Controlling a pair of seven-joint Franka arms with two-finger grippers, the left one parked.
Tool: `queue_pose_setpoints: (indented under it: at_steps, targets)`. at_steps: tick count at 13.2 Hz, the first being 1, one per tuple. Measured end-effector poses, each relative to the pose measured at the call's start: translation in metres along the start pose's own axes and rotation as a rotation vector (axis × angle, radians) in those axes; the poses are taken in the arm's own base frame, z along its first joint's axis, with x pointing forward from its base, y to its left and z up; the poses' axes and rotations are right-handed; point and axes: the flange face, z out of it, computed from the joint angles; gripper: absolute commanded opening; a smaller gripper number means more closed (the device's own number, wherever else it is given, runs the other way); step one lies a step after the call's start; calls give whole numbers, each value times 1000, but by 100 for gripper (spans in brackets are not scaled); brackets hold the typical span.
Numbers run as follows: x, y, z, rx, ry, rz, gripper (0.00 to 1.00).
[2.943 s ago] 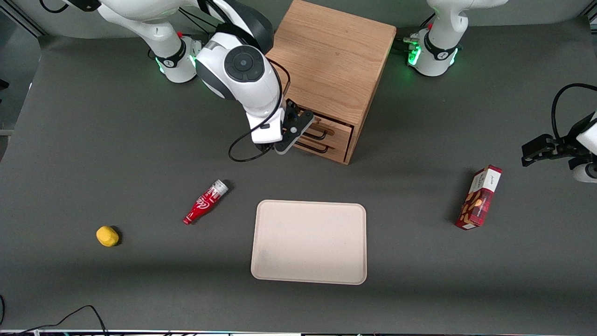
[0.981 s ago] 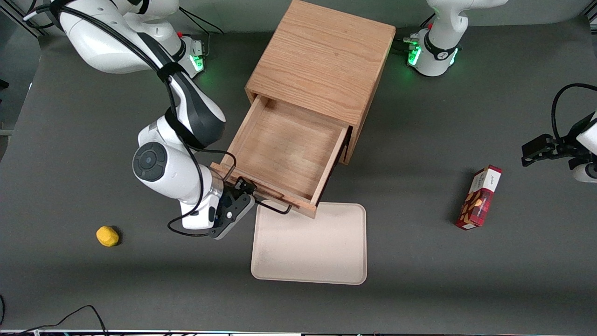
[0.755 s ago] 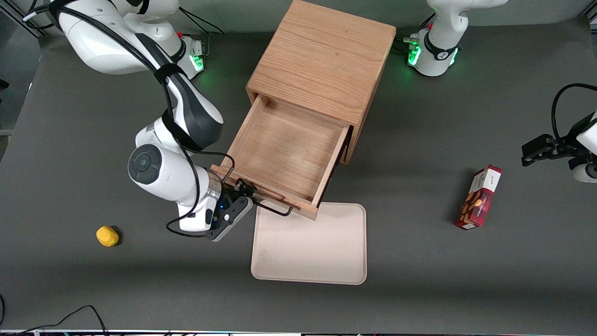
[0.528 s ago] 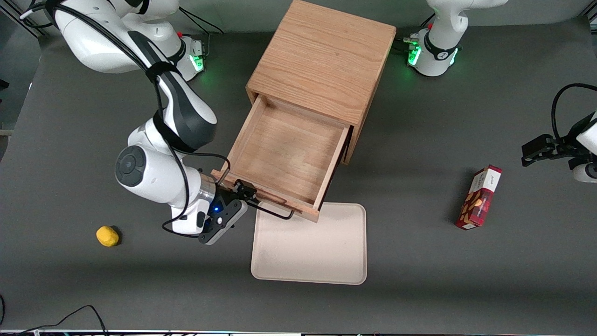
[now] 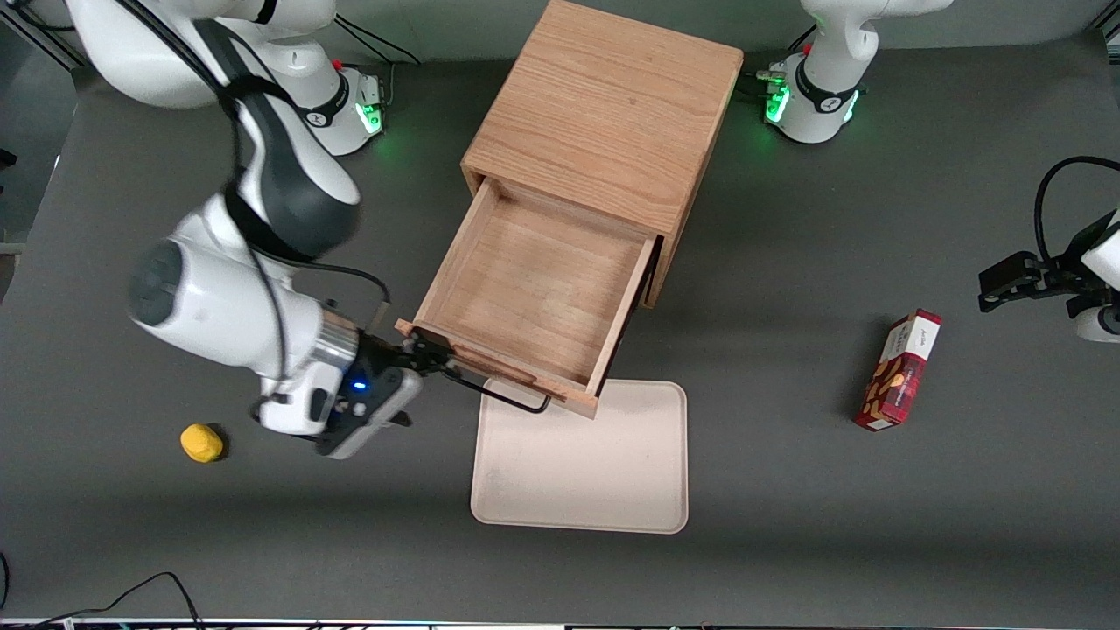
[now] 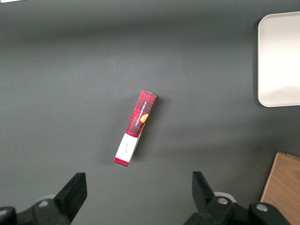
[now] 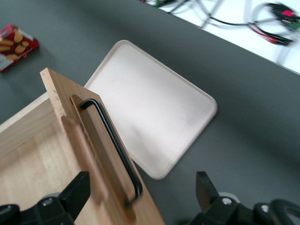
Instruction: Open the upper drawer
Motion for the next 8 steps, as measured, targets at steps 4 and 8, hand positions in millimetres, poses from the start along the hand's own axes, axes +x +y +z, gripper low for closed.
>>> queue_pose_setpoints:
  at_steps: [4,8]
  targets:
    - [-52,37,-104,-104,-46,248,100]
    - [-134,58,-153,-239,-180,459,100]
